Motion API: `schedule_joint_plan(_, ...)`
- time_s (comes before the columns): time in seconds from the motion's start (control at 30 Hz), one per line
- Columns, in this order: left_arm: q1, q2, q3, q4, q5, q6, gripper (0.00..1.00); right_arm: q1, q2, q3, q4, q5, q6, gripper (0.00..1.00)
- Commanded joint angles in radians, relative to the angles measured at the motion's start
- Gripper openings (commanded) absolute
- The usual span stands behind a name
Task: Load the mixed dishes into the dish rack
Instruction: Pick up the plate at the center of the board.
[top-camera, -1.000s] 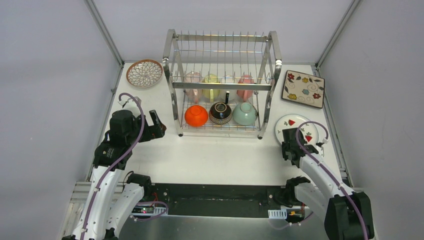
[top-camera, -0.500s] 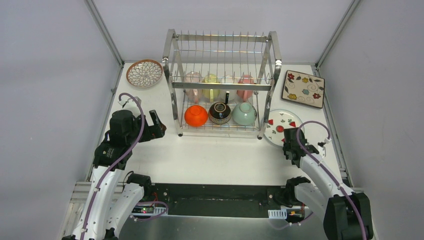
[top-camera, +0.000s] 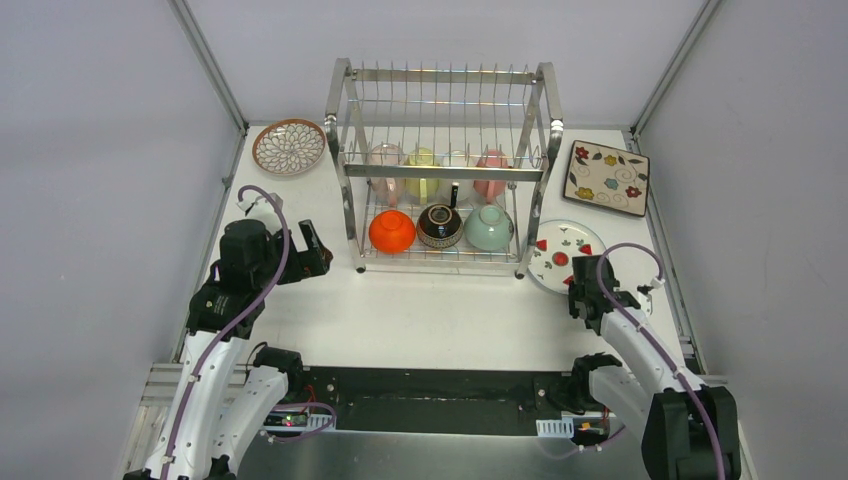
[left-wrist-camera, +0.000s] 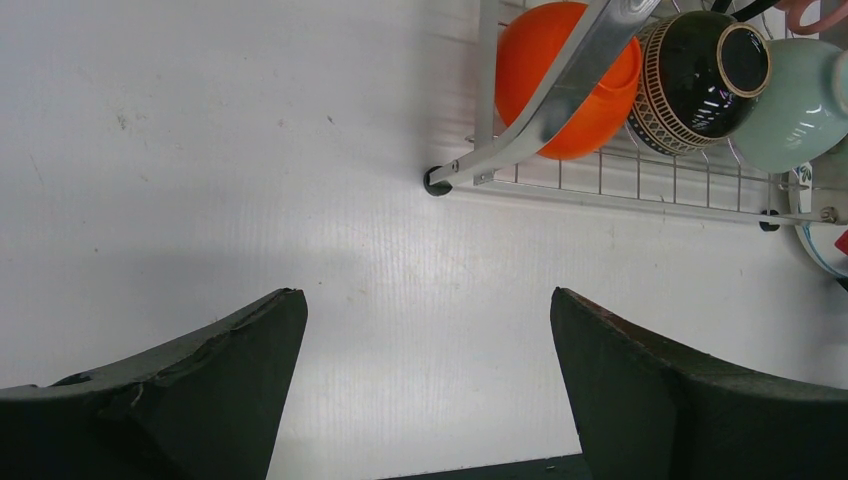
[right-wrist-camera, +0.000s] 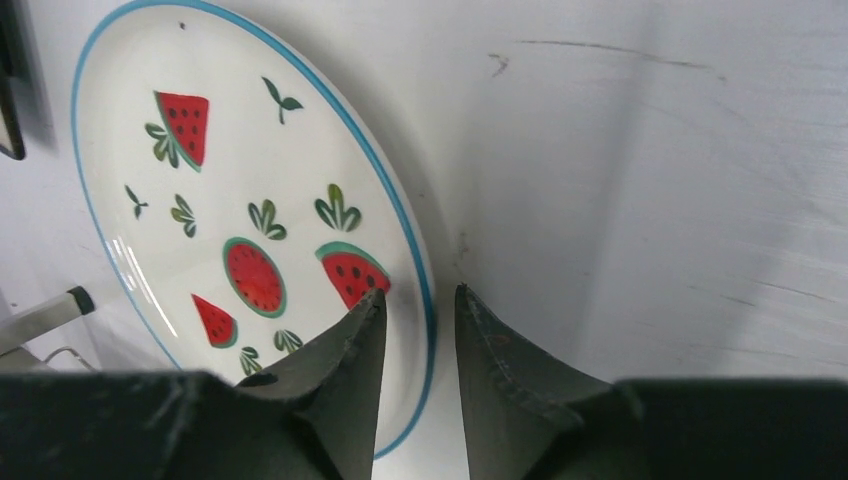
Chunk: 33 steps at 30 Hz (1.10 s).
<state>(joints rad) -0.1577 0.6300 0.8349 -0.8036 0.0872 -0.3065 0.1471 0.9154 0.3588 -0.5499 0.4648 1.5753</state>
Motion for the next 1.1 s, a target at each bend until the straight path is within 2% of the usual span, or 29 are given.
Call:
schedule_joint_plan(0.0, -0.006, 0.007, 0.0, 0.023, 0.011, -0.011, 0.96, -0.042, 0.05, -0.01, 0.089, -0.07, -0.035, 0.35)
schedule_joint_plan(0.1, -0.006, 0.007, -0.003, 0.023, 0.012, -0.014, 0.96, -0.063, 0.063, -0.006, 0.105, -0.114, -0.041, 0.33)
schedule_joint_plan(0.17, -0.006, 0.012, 0.001, 0.025, 0.011, -0.014, 0.96, -0.07, 0.056, -0.01, 0.1, -0.113, -0.039, 0.28)
schedule_joint_plan(0.27, -0.006, 0.018, 0.004, 0.026, 0.01, -0.014, 0.96, -0.082, 0.036, -0.02, 0.099, -0.106, -0.039, 0.14)
schedule_joint_plan(0.33, -0.006, 0.016, 0.002, 0.025, 0.012, -0.013, 0.96, -0.089, 0.015, -0.026, 0.1, -0.105, -0.048, 0.02)
schedule_joint_plan(0.37, -0.006, 0.016, 0.001, 0.024, 0.012, -0.013, 0.96, -0.091, -0.001, -0.029, 0.097, -0.105, -0.053, 0.0)
schedule_joint_plan(0.6, -0.006, 0.015, 0.002, 0.024, 0.014, -0.019, 0.95, -0.095, -0.21, 0.02, -0.026, 0.003, -0.129, 0.0)
schedule_joint_plan(0.7, -0.006, 0.014, 0.013, 0.024, 0.058, 0.003, 0.93, -0.094, -0.266, 0.056, -0.064, 0.034, -0.166, 0.0)
schedule_joint_plan(0.93, -0.006, 0.006, 0.029, 0.06, 0.252, 0.003, 0.82, -0.096, -0.266, 0.129, -0.131, 0.05, -0.197, 0.0)
schedule_joint_plan(1.07, -0.006, 0.018, 0.031, 0.062, 0.289, 0.01, 0.78, -0.097, -0.276, 0.167, -0.153, 0.088, -0.205, 0.0)
